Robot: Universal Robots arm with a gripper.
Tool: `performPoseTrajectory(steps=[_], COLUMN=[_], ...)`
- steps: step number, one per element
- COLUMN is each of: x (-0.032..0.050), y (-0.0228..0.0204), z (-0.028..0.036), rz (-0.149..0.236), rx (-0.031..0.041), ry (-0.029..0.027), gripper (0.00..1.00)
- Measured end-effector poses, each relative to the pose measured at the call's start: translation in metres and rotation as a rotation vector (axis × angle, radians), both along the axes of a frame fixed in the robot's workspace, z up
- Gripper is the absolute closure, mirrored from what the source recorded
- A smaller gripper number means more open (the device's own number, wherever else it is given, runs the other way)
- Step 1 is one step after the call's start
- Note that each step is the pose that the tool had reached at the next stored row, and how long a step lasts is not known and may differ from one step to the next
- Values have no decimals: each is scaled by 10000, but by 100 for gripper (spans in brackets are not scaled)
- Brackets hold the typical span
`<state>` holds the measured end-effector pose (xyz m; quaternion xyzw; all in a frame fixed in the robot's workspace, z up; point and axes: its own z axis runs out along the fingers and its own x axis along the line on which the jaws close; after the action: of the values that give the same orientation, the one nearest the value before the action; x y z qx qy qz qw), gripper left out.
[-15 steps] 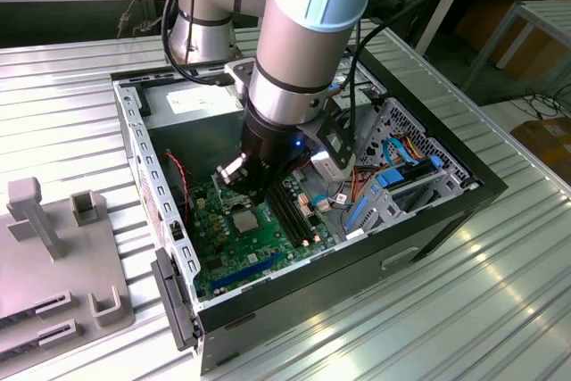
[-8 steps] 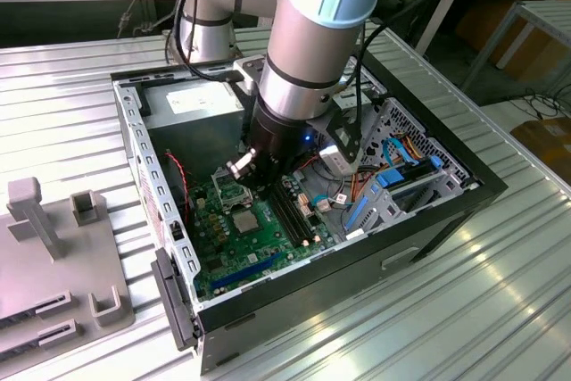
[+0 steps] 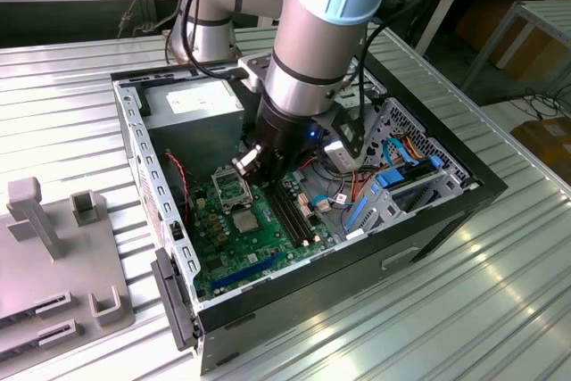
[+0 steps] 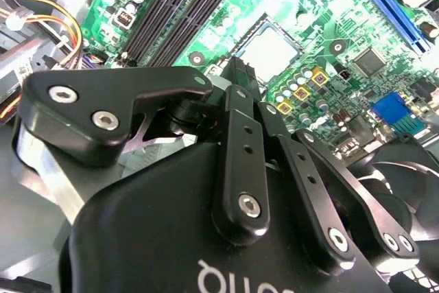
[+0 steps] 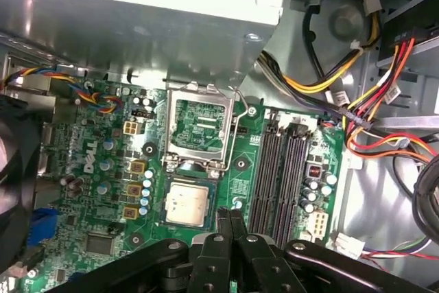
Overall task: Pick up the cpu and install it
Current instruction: 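Close the cpu cover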
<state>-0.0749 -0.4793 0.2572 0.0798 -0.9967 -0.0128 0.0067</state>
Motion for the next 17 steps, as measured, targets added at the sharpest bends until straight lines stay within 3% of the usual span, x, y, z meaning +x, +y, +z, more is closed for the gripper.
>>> performPoseTrajectory(steps=[4,9,17], x=[21,27,27], y=[2,2,2], z=[0,0,0], rz=[406,1270,2134], rx=[1,1,1], ry=[0,-1,-1], gripper=[89,89,89])
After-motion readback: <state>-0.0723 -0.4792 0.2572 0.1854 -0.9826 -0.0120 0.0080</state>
